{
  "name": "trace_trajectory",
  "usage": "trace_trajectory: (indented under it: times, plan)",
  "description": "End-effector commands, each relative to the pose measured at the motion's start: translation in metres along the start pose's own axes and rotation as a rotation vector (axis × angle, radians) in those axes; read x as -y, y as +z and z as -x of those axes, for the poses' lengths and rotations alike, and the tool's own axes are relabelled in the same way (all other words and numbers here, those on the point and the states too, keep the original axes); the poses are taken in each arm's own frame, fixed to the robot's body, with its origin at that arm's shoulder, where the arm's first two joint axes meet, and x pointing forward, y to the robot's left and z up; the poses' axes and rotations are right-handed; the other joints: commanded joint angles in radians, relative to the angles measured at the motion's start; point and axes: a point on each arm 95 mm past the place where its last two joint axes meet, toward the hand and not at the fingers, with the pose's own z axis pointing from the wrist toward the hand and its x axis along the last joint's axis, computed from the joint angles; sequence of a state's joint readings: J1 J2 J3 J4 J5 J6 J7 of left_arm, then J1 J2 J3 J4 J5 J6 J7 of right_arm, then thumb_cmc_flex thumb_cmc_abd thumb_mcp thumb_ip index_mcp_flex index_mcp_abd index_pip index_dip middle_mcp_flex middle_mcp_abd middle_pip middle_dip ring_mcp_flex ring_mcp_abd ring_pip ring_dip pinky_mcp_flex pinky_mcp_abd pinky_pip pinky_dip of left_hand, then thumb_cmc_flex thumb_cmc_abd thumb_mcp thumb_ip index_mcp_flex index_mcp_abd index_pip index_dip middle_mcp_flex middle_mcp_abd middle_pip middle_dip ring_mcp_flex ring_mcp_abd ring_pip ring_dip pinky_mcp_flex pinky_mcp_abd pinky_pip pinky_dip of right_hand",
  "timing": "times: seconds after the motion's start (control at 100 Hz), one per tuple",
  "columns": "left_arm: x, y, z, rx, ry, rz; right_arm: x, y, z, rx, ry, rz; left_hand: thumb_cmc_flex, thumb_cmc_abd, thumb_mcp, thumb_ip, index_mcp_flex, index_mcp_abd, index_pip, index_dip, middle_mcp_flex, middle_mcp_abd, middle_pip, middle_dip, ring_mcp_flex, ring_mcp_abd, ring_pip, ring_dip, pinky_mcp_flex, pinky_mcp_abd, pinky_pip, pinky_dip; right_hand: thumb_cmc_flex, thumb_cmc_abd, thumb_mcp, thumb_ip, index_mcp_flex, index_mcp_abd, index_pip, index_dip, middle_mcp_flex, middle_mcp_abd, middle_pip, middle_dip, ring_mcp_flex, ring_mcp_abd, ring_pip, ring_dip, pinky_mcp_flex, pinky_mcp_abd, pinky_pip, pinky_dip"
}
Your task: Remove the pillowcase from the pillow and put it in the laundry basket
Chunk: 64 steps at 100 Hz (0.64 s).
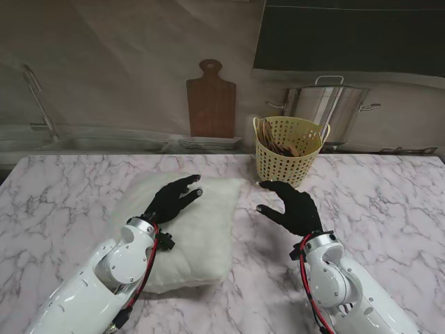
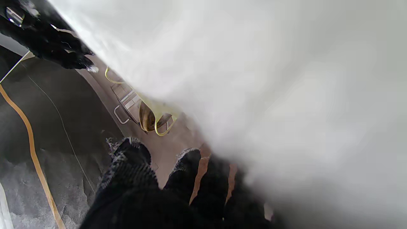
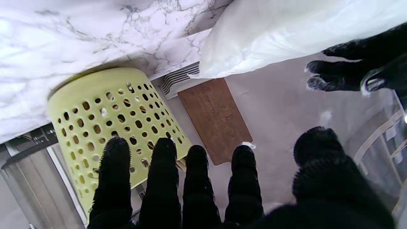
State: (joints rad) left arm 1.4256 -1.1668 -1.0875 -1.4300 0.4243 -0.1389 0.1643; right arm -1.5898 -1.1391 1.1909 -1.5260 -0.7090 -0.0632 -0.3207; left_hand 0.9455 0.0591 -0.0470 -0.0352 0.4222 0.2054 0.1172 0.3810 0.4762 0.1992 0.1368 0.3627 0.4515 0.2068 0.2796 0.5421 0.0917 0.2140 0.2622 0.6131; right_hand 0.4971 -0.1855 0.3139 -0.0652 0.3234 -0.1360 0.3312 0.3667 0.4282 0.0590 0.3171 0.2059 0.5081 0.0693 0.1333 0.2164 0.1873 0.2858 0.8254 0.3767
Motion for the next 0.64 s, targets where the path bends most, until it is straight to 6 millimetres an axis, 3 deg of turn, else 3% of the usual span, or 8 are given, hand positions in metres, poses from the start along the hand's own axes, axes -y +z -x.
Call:
trace_trajectory:
  times: [0.0, 0.11, 0.63]
  plan:
    - [-0.004, -0.006, 0.006, 0.008, 0.010, 0.025, 0.000, -0.001, 0.002, -0.001, -0.025, -0.003, 0.029, 0.040, 0.009, 0.014, -0.022, -0.002, -0.014, 0.007, -0.020, -0.010, -0.020, -0.007, -0.011, 0.016, -0.027, -0.004, -0.016, 0.006, 0.483, 0.012, -0.005, 0.047, -0.023, 0.025, -0.021, 0.012, -0.017, 0.021, -0.011, -0.017, -0.006, 0.001, 0.004, 0.001, -0.032, 0.015, -0.008, -0.015, -0.019, 0.001]
    - [-0.003, -0.008, 0.006, 0.014, 0.004, 0.031, -0.006, 0.000, 0.005, -0.014, -0.038, -0.019, 0.027, 0.040, 0.009, 0.014, -0.030, -0.001, -0.019, 0.004, -0.037, -0.007, -0.045, -0.037, -0.024, 0.013, -0.065, -0.046, -0.027, 0.012, 0.429, -0.019, -0.001, 0.045, -0.029, 0.026, -0.015, 0.013, -0.014, 0.023, -0.006, -0.023, -0.004, 0.002, 0.008, -0.004, -0.030, 0.015, -0.007, -0.016, -0.019, 0.003]
    - [-0.001, -0.004, 0.005, 0.001, 0.046, 0.064, -0.006, -0.001, 0.017, -0.025, -0.026, -0.043, 0.019, 0.041, 0.008, 0.013, -0.048, -0.001, -0.027, 0.000, -0.044, -0.006, -0.057, -0.051, -0.036, 0.016, -0.075, -0.071, -0.034, 0.021, 0.394, -0.035, 0.011, 0.042, -0.042, 0.029, -0.002, 0.013, -0.007, 0.025, 0.003, -0.028, -0.002, 0.002, 0.012, -0.005, -0.031, 0.016, 0.000, -0.016, -0.025, 0.012]
